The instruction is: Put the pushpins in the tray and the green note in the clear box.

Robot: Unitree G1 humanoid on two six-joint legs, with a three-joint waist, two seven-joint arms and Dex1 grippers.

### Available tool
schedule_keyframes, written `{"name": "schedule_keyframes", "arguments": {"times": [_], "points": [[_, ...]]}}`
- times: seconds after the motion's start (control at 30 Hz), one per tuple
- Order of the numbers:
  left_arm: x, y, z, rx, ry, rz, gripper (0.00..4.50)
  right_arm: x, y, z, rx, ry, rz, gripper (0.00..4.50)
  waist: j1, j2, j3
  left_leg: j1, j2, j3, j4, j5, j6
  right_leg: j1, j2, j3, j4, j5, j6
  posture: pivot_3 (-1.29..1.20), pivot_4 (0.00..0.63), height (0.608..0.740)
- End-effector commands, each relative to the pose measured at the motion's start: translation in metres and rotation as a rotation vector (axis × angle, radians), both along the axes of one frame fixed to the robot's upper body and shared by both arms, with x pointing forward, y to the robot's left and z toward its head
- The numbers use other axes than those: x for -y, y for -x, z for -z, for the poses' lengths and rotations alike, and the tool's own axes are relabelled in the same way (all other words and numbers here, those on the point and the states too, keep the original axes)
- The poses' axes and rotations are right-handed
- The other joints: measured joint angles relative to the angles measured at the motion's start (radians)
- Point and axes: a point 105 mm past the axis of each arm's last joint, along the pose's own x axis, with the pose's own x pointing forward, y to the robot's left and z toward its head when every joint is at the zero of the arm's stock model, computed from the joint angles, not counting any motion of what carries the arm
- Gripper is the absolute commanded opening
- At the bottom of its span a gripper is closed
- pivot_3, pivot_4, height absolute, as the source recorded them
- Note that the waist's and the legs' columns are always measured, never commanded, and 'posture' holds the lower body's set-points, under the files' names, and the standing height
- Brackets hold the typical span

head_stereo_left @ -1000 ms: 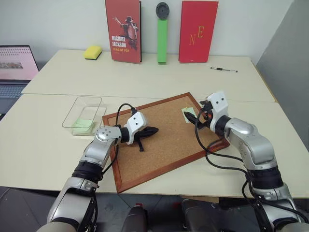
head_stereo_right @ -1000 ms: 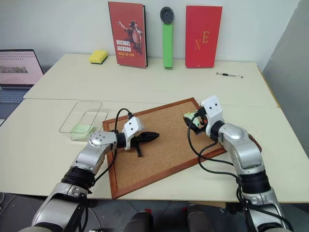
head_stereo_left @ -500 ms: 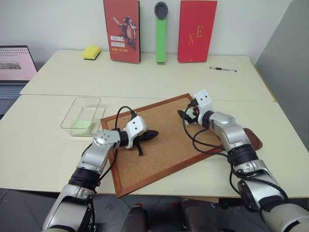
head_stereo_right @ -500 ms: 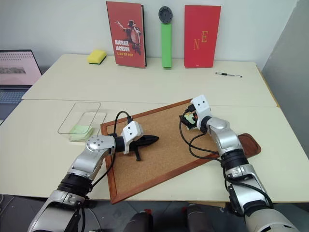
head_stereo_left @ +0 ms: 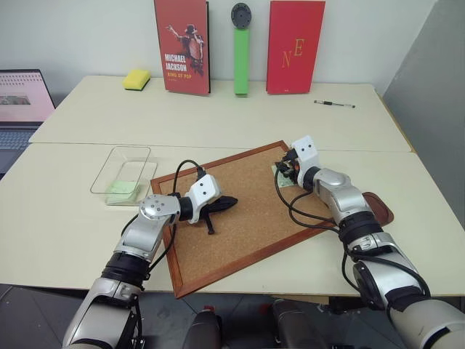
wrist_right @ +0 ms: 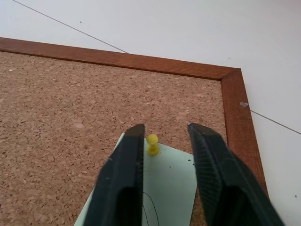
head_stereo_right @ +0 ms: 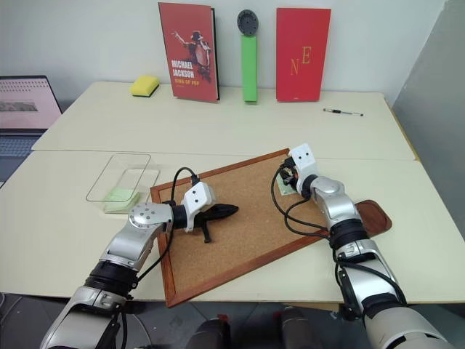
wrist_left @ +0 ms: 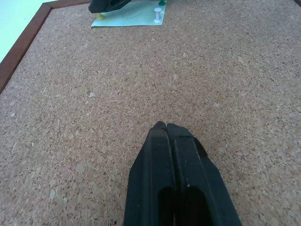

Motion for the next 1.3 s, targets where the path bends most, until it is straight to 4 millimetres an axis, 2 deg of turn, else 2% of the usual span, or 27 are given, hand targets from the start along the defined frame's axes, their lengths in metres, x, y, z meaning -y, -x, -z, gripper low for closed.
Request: {"name": "schedule_keyframes", "arguments": {"times": [0.03, 0.13, 0.23, 0.73, 0.9, 1.0, 1.1, 1.2, 1.3], "points": [[-0.004, -0.002, 0.004, -0.012, -0.031, -0.010, 0.00, -0.006, -0.003, -0.011, 0.033, -0.008, -0.017, 0.59, -0.001, 0.000, 0.000, 0.000, 0.000, 0.000, 0.000, 0.000, 0.000, 0.000, 0.000, 0.000, 0.000, 0.000, 0.000, 0.00, 0.150, 0.740], [-0.005, -0.003, 0.003, -0.008, -0.032, -0.013, 0.00, -0.007, -0.003, -0.011, 0.031, -0.004, -0.020, 0.05, -0.002, 0.000, 0.000, 0.001, 0.000, 0.000, 0.000, 0.000, 0.000, 0.001, 0.000, 0.000, 0.000, 0.000, 0.000, 0.00, 0.150, 0.740], [-0.006, -0.003, 0.003, -0.004, -0.034, -0.016, 0.00, -0.008, -0.003, -0.016, 0.044, -0.014, -0.023, 0.05, -0.002, 0.000, 0.000, 0.001, 0.000, 0.000, 0.001, 0.000, 0.000, 0.001, 0.000, 0.000, 0.001, 0.000, 0.000, 0.00, 0.150, 0.740], [-0.007, -0.010, 0.009, -0.008, -0.084, -0.009, 0.00, -0.014, 0.009, -0.064, 0.178, -0.102, -0.018, 0.05, -0.009, 0.001, 0.001, 0.000, 0.000, 0.000, 0.000, 0.000, 0.000, 0.000, 0.000, 0.000, 0.001, 0.000, 0.000, 0.00, 0.150, 0.740], [-0.007, -0.011, 0.010, -0.009, -0.088, -0.002, 0.00, -0.013, 0.013, -0.073, 0.202, -0.110, 0.000, 0.05, -0.009, 0.001, 0.001, 0.001, 0.000, 0.000, 0.000, 0.000, 0.000, 0.000, 0.000, 0.000, 0.001, 0.000, 0.000, 0.00, 0.150, 0.740], [-0.005, -0.010, 0.008, -0.003, -0.078, 0.003, 0.00, 0.001, 0.020, -0.091, 0.258, -0.121, 0.039, 0.05, -0.008, 0.001, 0.001, 0.001, 0.000, 0.000, 0.001, 0.000, 0.000, 0.001, 0.000, 0.000, 0.001, 0.000, 0.000, 0.00, 0.150, 0.740], [-0.003, -0.009, 0.007, 0.001, -0.067, 0.005, 0.00, 0.017, 0.030, -0.101, 0.288, -0.122, 0.073, 0.05, -0.005, 0.001, 0.001, 0.000, 0.000, -0.001, 0.000, 0.000, 0.000, 0.001, 0.000, 0.000, 0.001, 0.000, 0.000, 0.00, 0.150, 0.740], [-0.001, -0.008, 0.006, 0.000, -0.056, 0.013, 0.00, 0.051, 0.056, -0.098, 0.308, -0.052, 0.131, 0.05, 0.005, 0.001, 0.000, 0.000, -0.001, -0.001, 0.000, 0.000, 0.000, 0.001, 0.000, 0.000, 0.000, 0.000, 0.000, 0.00, 0.150, 0.740], [-0.003, -0.009, 0.005, 0.009, -0.066, 0.017, 0.00, 0.084, 0.084, -0.076, 0.267, 0.075, 0.203, 0.05, 0.011, 0.002, 0.000, -0.001, -0.001, -0.001, -0.001, 0.000, 0.000, 0.000, 0.000, -0.001, -0.002, 0.000, 0.000, 0.00, 0.150, 0.740]]}}
